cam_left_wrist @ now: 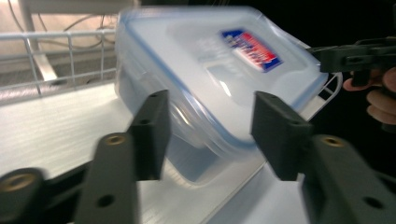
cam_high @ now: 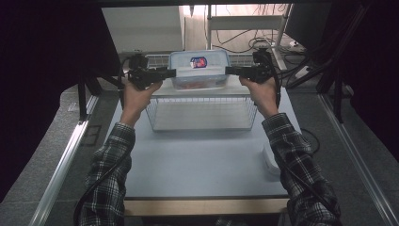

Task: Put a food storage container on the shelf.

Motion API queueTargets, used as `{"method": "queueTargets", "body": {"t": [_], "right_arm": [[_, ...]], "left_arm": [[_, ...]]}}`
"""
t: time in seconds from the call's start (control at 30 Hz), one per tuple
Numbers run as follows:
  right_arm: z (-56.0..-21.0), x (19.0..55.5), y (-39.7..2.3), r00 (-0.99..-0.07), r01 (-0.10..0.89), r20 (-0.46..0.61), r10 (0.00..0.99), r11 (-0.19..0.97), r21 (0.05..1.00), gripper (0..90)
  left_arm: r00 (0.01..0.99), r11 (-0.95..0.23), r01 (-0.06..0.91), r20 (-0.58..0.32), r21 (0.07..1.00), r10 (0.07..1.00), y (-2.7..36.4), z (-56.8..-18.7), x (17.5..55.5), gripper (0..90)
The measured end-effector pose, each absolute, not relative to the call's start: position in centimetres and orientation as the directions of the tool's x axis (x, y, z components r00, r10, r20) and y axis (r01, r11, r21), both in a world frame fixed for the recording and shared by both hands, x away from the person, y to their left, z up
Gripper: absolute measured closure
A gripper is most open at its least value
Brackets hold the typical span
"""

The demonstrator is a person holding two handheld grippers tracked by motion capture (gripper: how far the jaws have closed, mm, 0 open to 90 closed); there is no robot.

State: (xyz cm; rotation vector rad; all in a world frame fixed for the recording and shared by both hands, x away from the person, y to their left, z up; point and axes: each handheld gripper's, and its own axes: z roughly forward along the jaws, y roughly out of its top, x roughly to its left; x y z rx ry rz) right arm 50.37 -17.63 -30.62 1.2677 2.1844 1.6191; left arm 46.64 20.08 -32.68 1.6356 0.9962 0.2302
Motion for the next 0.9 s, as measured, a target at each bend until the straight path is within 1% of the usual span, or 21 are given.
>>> {"method": "queueTargets", "body": {"t": [0.03, 0.1, 0.13, 0.27, 0.37, 0.4, 0.43, 0.53, 0.6, 0.7, 0.9], "right_arm": [[-30.5, 50.2, -17.5, -0.638, 0.52, 0.329, 0.696, 0.074, 0.851, 59.9], [-30.3, 49.9, -17.3, -0.65, 0.487, 0.281, 0.706, 0.103, 0.867, 61.5], [-30.3, 49.7, -17.3, -0.655, 0.471, 0.262, 0.709, 0.112, 0.875, 62.3], [-30.3, 48.6, -17.5, -0.677, 0.416, 0.202, 0.708, 0.141, 0.899, 65.8], [-30.9, 47.5, -17.6, -0.678, 0.375, 0.141, 0.721, 0.174, 0.911, 71.2], [-30.9, 47.5, -17.6, -0.678, 0.375, 0.141, 0.721, 0.174, 0.911, 71.2], [-31.4, 46.9, -17.7, -0.691, 0.348, 0.107, 0.714, 0.2, 0.916, 75.4], [-32.1, 46.5, -17.7, -0.7, 0.334, 0.075, 0.71, 0.233, 0.913, 79.1], [-32.4, 46.2, -17.7, -0.707, 0.332, 0.074, 0.703, 0.237, 0.913, 79.3], [-32.8, 45.7, -17.8, -0.72, 0.332, 0.086, 0.689, 0.234, 0.914, 78.0], [-33.8, 44.5, -18.1, -0.735, 0.332, 0.09, 0.672, 0.241, 0.912, 65.6]], "left_arm": [[0.628, 0.015, 0.479, -0.355, 0.878, 0.693, 20.3, -32.7, 46.6, 51.9], [0.627, 0.003, 0.467, -0.333, 0.884, 0.704, 20.4, -32.9, 46.2, 53.3], [0.633, 0.004, 0.466, -0.337, 0.885, 0.697, 20.5, -32.9, 46.0, 54.2], [0.643, -0.004, 0.449, -0.32, 0.894, 0.696, 20.7, -33.2, 45.2, 59.1], [0.654, -0.049, 0.441, -0.284, 0.896, 0.701, 20.5, -33.9, 44.1, 61.9], [0.654, -0.049, 0.441, -0.284, 0.896, 0.701, 20.5, -33.9, 44.1, 62.5], [0.656, -0.074, 0.441, -0.266, 0.894, 0.706, 20.2, -34.3, 43.7, 63.0], [0.654, -0.106, 0.44, -0.237, 0.892, 0.718, 19.9, -35.0, 43.3, 63.5], [0.657, -0.11, 0.437, -0.233, 0.893, 0.717, 19.9, -35.3, 43.0, 62.8], [0.667, -0.113, 0.427, -0.228, 0.897, 0.709, 19.9, -35.8, 42.3, 57.8], [0.69, -0.138, 0.408, -0.206, 0.903, 0.694, 19.5, -36.6, 40.6, 46.7]]}}
